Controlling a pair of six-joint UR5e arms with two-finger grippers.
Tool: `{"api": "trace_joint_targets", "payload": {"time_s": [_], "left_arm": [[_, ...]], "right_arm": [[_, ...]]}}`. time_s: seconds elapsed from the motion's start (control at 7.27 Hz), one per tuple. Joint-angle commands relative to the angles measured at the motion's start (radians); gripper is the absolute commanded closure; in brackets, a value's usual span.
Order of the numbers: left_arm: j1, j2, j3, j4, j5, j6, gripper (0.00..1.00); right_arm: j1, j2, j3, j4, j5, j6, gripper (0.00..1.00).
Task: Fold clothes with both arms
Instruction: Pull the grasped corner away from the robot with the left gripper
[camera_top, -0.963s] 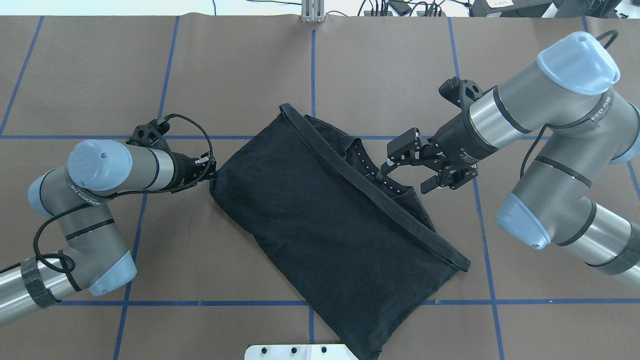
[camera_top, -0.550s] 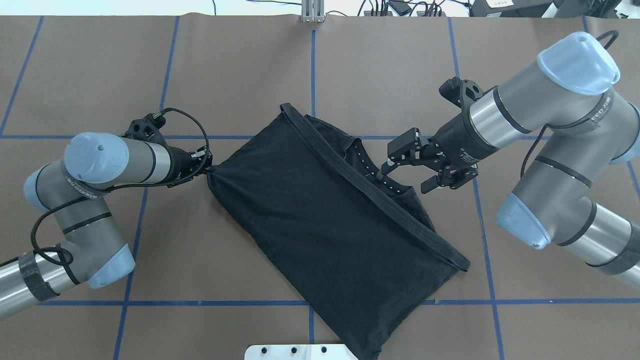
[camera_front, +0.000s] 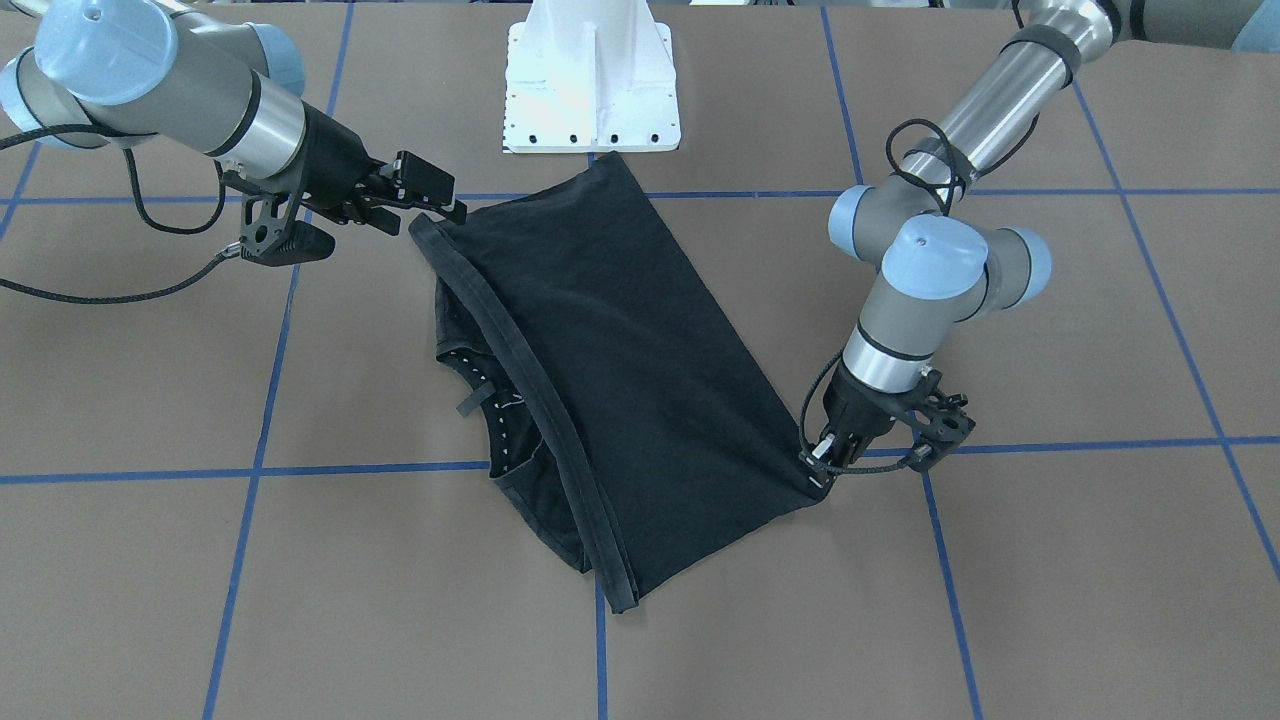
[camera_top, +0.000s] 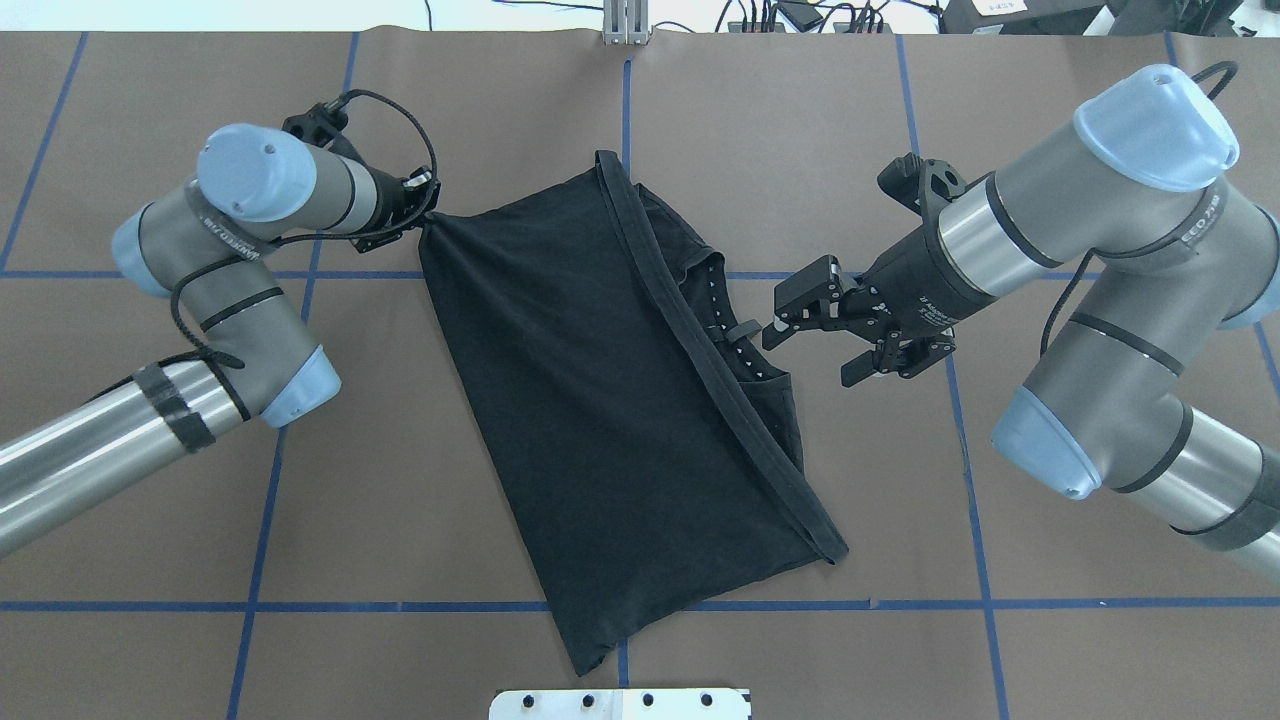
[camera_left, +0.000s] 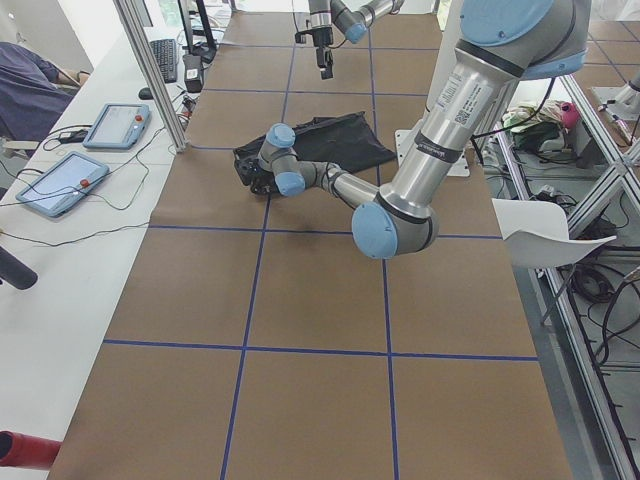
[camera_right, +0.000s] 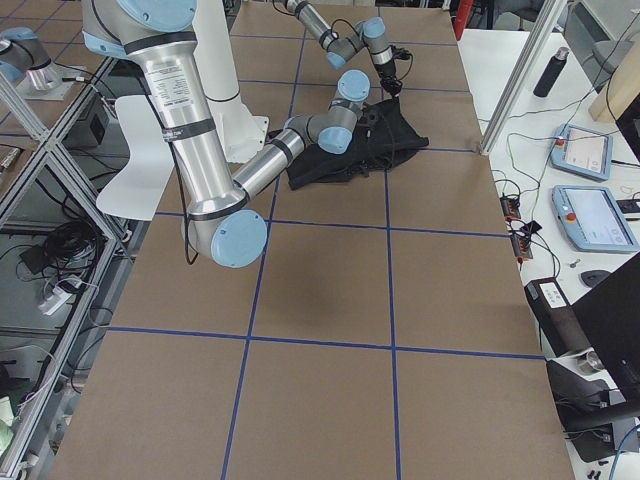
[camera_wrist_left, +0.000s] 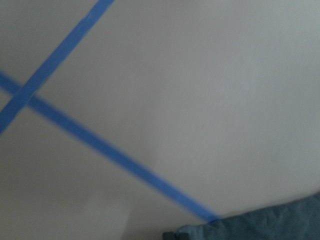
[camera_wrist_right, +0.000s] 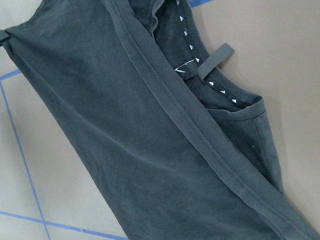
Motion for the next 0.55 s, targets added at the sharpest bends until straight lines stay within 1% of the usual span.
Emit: {"api": "trace_joint_targets", "payload": {"time_s": [0.0, 0.14, 0.28, 0.41], "left_arm": [[-0.037, -0.119, 0.114, 0.0, 0.003, 0.001, 1.0], [-0.037, -0.168, 0.146, -0.003, 0.003, -0.003, 1.0], [-0.035, -0.239, 0.221, -0.006, 0.003, -0.01, 1.0], [-0.035, -0.287, 0.29, -0.012, 0.01, -0.01, 1.0]], "right_arm": [[0.0, -0.002, -0.002, 0.0, -0.002, -0.001, 0.0], [0.001, -0.003, -0.004, 0.0, -0.017, -0.006, 0.0], [0.001, -0.003, -0.005, 0.0, -0.025, -0.009, 0.0], [0.006, -0.003, -0.005, 0.0, -0.025, -0.012, 0.0]]}}
